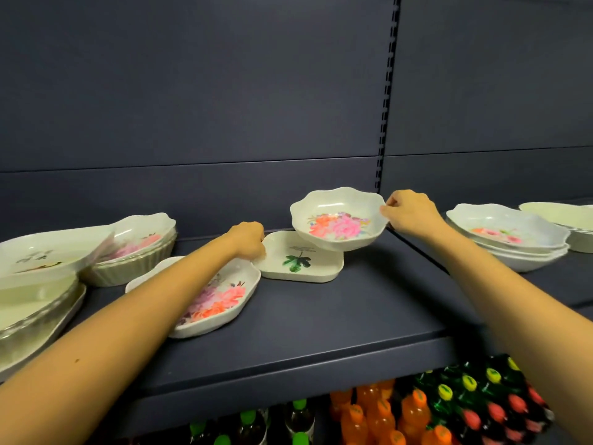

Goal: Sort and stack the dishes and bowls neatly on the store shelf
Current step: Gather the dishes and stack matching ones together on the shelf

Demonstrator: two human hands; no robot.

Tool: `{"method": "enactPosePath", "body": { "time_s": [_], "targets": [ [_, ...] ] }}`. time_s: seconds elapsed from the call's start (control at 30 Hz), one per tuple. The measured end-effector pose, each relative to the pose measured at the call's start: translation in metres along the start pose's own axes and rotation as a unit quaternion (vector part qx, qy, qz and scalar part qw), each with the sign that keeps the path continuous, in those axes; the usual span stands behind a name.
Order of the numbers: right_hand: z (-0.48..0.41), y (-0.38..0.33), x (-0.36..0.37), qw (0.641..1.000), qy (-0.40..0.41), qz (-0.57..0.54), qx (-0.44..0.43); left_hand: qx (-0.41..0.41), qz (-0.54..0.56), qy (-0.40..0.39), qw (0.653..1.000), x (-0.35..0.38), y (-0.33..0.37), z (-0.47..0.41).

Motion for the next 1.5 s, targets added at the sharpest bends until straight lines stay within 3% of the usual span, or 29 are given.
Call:
{"method": "enactPosePath", "body": {
  "time_s": [0.63, 1.03, 1.5],
  "targets": [
    [0.068, 0.04, -0.039, 0.996, 0.073, -0.049, 0.027, 0.061, 0.23, 0.154, 0.959, -0.036, 0.015, 0.031],
    [0.105, 0.138, -0.126, 0.989, 0.094, -0.099, 0.057, 0.112, 0.284, 0.144, 0.941, -0.033, 0.129, 0.06],
    [0.096, 0.236, -0.179, 0.989, 0.076, -0.111, 0.065, 0.049, 0.323, 0.195, 0.925, 0.018, 0.217, 0.07]
  ]
}}
Point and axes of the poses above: each hand's wrist, its own z-axis away from the middle knuckle, its own x-axis out of the palm, y = z × x, the point moved 2 cm from there along -z, towards the middle knuckle, and after that the axes turned 15 degrees about -y, right-handed, at the moved point
